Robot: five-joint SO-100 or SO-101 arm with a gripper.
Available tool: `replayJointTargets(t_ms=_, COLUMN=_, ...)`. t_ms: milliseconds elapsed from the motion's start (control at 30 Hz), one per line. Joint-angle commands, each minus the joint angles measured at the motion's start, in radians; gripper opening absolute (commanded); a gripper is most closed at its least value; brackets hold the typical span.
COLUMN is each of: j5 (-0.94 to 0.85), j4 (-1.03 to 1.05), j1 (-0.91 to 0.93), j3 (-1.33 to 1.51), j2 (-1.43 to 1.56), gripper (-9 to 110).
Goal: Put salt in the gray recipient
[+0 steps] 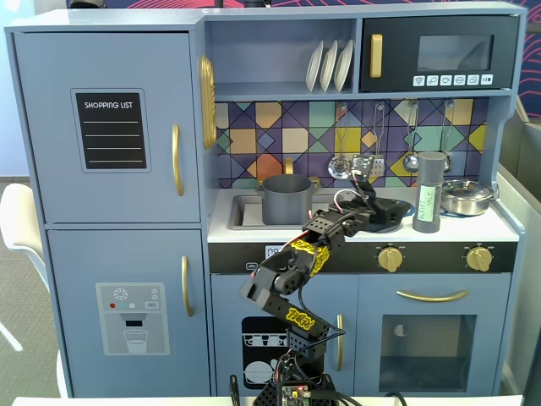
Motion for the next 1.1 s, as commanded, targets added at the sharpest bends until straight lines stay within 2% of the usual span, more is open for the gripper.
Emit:
replayJointTargets(t_ms=0, j5=0.017, j4=-0.155, j1=0.028, j3=-0.074, j2=-0.067, gripper=32)
replayJointTargets(t_ms=133, j5=0.032, j4=-0.219, j1=0.044, j3=-0.104, j2=-0.137, gripper=44)
replayJointTargets(t_ms=500, j5=0.058, j4=-0.337, j1=0.046, j3=-0.316, j2=-0.422, gripper=57)
replayJointTargets(t_ms=1067, j5=0.081, j4=-0.348, j1=0.026, j3=-0.635, j2=-0.761, gripper=57)
